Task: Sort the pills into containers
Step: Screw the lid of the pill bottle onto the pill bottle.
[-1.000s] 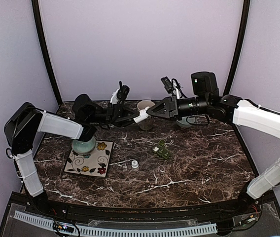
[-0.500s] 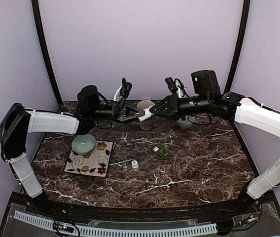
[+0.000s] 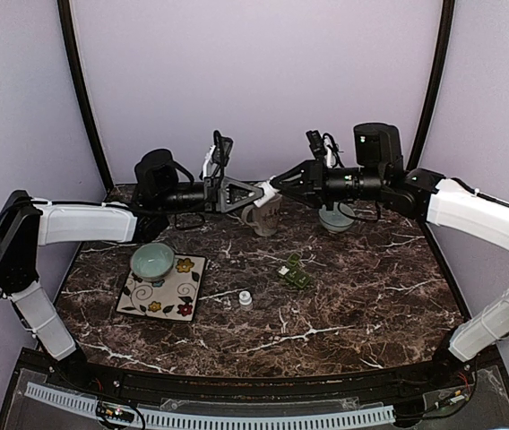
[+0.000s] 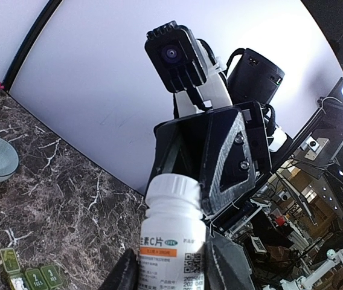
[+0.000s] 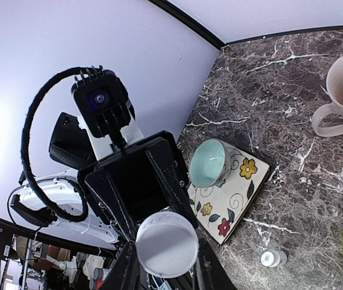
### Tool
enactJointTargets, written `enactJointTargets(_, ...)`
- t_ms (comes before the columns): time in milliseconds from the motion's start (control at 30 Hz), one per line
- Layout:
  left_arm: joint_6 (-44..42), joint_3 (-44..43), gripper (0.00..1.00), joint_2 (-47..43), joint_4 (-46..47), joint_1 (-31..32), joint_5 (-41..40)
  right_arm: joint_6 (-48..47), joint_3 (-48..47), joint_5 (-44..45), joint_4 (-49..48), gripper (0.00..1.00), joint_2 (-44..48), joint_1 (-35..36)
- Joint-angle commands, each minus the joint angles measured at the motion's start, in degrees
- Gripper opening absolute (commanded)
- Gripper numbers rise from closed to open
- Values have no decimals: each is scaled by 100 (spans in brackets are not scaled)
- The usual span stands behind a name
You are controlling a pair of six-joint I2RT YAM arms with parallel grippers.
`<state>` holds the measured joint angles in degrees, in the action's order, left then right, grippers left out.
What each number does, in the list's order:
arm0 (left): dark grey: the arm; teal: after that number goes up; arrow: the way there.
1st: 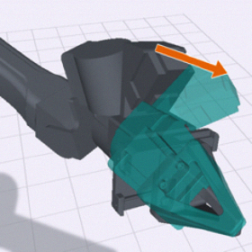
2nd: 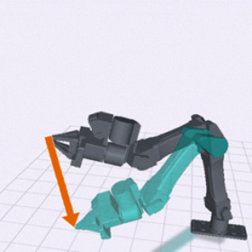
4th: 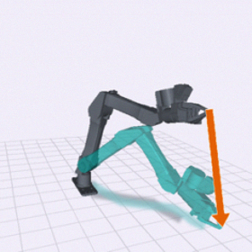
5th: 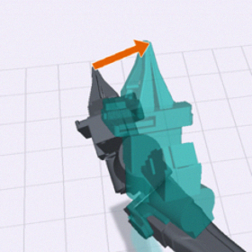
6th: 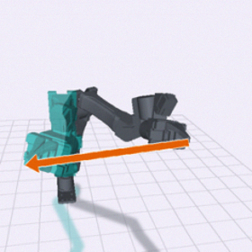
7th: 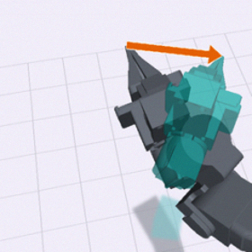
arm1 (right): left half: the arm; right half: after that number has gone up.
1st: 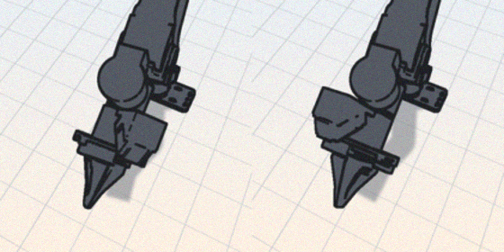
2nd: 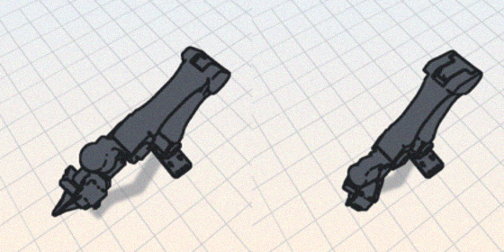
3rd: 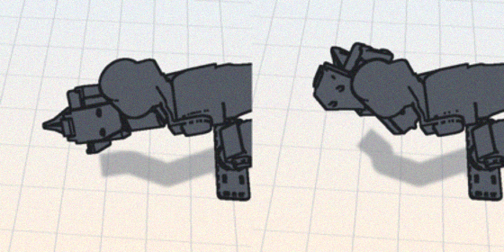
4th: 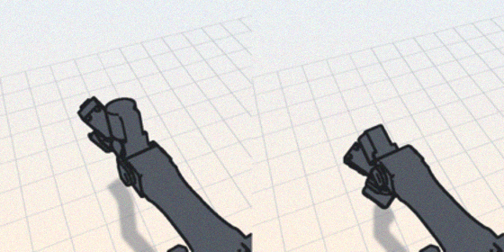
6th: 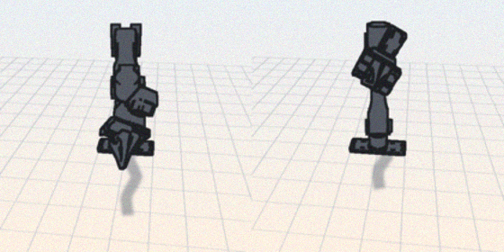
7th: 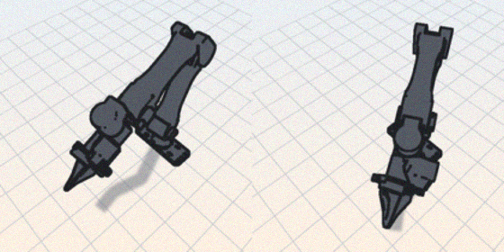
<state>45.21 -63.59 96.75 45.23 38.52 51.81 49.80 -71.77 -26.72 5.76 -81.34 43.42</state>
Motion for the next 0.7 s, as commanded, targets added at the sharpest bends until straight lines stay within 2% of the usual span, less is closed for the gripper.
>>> enactJointTargets(0, -37, -127, 9, -210, 730, 490, 113, 95, -30, -912, -550, 4, -268, 318)
enactJointTargets(433, 1123, -10, 9, -82, 1547, 325, 1034, -756, -45, -1345, 52, 4, 53, 211)
enactJointTargets(667, 1206, -66, 9, -94, 1309, 222, 1376, -1311, -298, -1430, 763, 4, 90, 202)
